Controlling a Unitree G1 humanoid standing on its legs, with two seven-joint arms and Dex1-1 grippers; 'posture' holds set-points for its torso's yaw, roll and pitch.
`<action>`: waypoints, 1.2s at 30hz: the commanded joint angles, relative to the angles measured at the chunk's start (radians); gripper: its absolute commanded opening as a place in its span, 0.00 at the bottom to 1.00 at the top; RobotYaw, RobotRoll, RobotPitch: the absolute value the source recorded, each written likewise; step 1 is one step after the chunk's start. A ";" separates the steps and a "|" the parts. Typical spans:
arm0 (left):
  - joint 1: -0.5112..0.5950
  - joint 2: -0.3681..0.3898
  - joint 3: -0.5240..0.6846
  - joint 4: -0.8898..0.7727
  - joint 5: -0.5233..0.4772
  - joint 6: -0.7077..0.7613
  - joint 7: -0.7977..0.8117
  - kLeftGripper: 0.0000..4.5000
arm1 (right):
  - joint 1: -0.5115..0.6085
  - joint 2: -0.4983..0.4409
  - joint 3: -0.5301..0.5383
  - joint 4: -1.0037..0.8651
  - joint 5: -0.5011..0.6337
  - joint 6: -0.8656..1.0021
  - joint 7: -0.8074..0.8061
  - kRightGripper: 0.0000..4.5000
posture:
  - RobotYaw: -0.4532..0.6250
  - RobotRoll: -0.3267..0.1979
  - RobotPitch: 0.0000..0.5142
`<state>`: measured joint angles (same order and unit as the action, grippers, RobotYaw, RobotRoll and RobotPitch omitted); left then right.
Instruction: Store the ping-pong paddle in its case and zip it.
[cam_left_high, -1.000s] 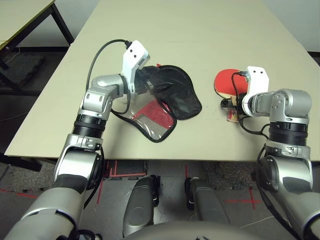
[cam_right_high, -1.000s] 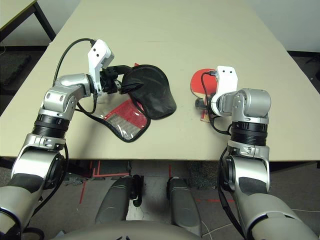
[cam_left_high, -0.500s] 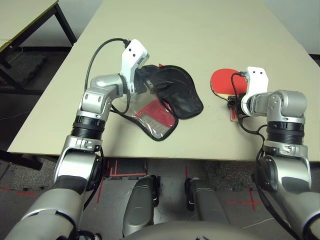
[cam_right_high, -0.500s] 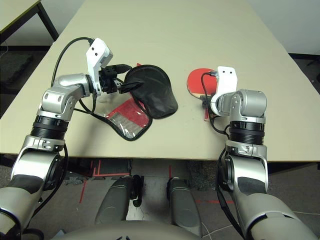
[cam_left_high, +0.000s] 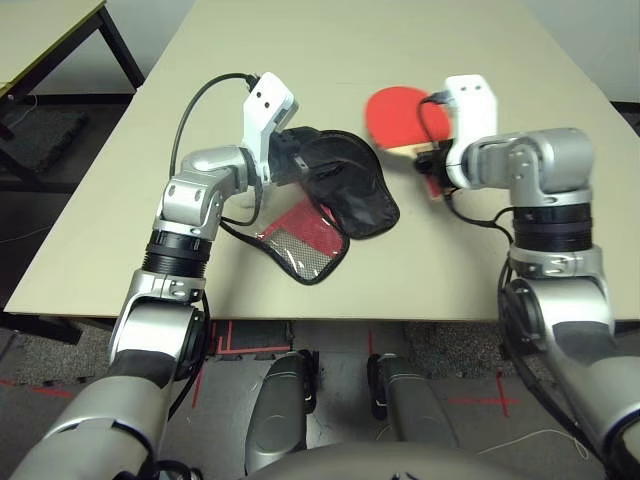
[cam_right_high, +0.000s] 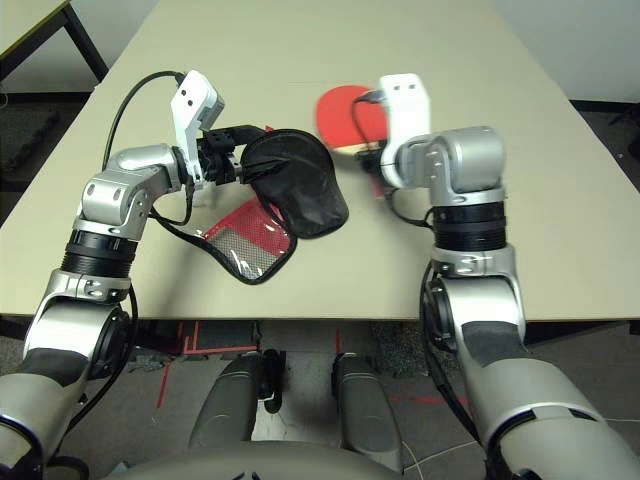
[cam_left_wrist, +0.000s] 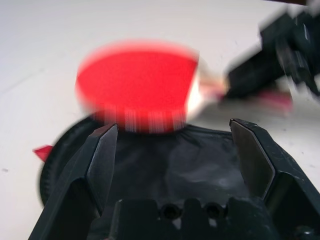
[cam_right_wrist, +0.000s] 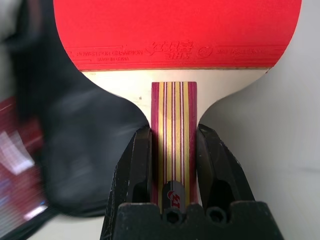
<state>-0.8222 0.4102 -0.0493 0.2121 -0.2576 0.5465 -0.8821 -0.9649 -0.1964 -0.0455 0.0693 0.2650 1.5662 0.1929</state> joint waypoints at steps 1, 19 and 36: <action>0.025 0.029 0.027 -0.070 -0.026 0.049 0.019 1.00 | 0.021 0.043 0.000 -0.077 0.022 0.047 -0.008 0.25 | 0.55 0.62 0.26; 0.076 0.047 0.050 -0.159 -0.055 0.104 0.080 1.00 | 0.014 0.106 0.051 0.134 -0.017 -0.108 -0.008 0.25 | 0.61 0.62 0.27; 0.109 0.055 0.055 -0.200 -0.069 0.125 0.104 1.00 | -0.021 0.147 0.053 0.296 -0.052 -0.239 -0.008 0.25 | 0.64 0.62 0.28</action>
<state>-0.7293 0.4540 0.0009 0.0398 -0.3149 0.6578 -0.7844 -0.9692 -0.0578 0.0006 0.3573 0.2137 1.3459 0.1824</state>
